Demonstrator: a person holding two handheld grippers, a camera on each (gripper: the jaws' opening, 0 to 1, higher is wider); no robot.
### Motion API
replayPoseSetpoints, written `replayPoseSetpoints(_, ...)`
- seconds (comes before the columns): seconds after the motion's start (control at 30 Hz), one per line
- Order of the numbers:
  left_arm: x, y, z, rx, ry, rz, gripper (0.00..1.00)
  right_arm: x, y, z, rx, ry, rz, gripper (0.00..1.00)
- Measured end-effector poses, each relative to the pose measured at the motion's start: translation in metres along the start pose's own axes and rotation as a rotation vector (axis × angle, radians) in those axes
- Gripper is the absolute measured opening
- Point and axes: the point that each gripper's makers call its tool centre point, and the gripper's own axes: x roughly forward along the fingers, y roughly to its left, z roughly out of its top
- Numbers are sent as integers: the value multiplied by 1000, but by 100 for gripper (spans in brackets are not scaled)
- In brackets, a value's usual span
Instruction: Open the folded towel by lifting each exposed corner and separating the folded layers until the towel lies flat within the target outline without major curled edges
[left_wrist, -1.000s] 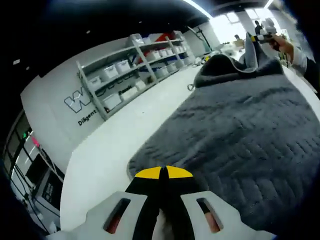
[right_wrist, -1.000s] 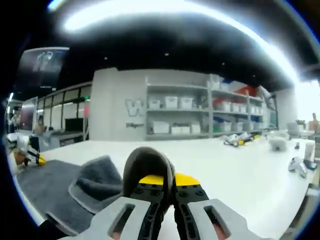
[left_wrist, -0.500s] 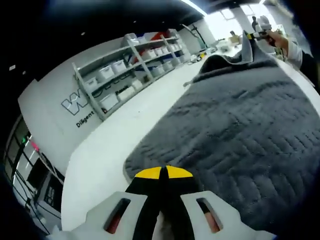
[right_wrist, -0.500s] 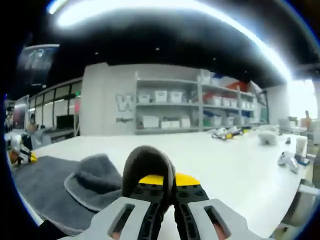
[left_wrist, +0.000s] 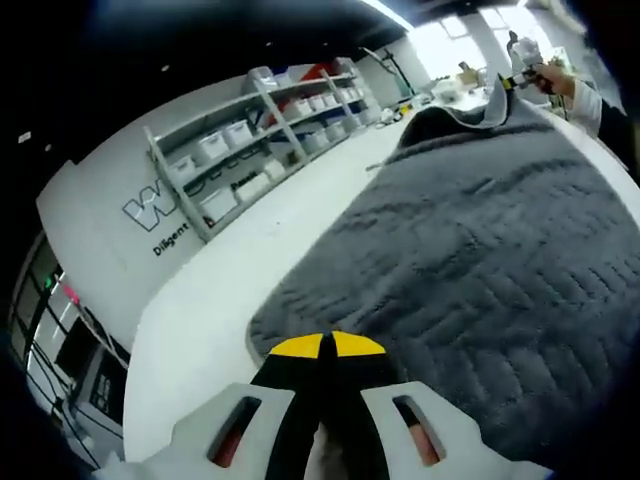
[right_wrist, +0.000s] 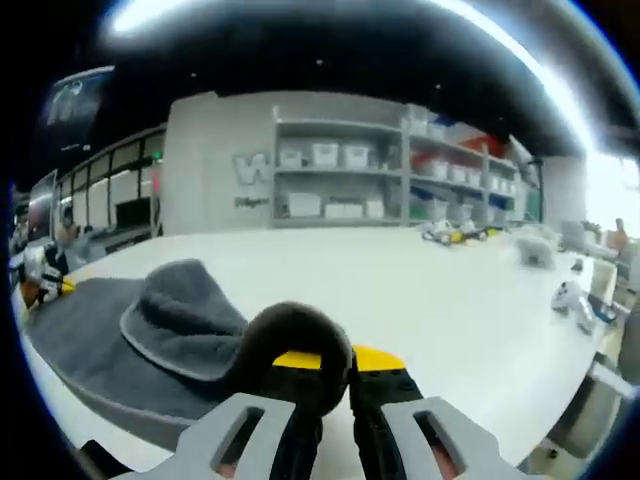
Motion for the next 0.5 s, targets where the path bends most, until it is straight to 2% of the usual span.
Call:
replayPoseSetpoints(0.1,0,0,0,3,0,1,1,-3,-6,-4,21,11,4,6)
replayPoseSetpoints(0.2,0,0,0,6,1,3,1,-9,-5,-9,6,33,25,6)
replayPoseSetpoints(0.33,-1,1,-1,17,-1,6,1,-13,-1,-21,-79,84,104,7)
replayPoseSetpoints(0.43,-1,0,0,23,-1,8,1,-18,-12,-21,-91,81,79,16)
replayPoseSetpoints(0.5,-1,0,0,25,-2,7,1,-21,-18,-20,-81,79,77,18)
